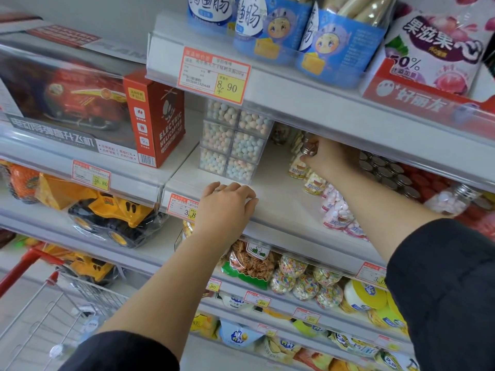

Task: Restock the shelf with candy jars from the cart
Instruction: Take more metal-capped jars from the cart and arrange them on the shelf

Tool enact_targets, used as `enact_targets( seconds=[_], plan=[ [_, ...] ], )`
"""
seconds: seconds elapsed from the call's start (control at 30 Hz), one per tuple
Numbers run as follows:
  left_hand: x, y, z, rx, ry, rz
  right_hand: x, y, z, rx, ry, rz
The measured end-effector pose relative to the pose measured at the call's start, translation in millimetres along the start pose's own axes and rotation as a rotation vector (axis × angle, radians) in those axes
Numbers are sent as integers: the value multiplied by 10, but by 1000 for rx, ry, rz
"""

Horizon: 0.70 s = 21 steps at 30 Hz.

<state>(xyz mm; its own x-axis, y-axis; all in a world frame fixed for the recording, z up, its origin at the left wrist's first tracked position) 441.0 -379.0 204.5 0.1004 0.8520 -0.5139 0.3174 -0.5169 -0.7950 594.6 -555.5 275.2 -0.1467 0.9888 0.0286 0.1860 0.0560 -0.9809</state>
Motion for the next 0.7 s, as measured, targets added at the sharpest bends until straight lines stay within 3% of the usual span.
enact_targets(
  seconds=[0.1,0.23,0.37,0.47,0.53,0.7],
  plan=[
    [5,4,-6,-10,8,-5,25,-98,67,-94,-3,178],
    [-14,-16,-31,24,13,3,192,-265,263,-138,-62,187],
    [-41,-227,95,-33,64,148,600,-374,831,-235,-283,196],
    [117,-480,480,-136,120,236,924,-301,1473,-246,-486,-2],
    [395,-537,851,-122,79,282,1170,-148,1908,-175,-601,-111],
    [1489,-396,1884,-21,-294,335,1844,795,2654,188,-742,-191]
  ],
)
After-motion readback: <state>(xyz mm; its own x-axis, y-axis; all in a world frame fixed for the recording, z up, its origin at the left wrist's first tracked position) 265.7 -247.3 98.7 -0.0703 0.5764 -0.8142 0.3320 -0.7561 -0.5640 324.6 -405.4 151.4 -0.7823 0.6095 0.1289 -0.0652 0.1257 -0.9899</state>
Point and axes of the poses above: each hand's wrist, its own z-axis away from the middle knuckle, its own y-axis out of the palm, x = y × z, the point moved 9 cm from there along -z, towards the middle knuckle, and after that the axes turned 12 degrees about z, right-handed, at the moved point
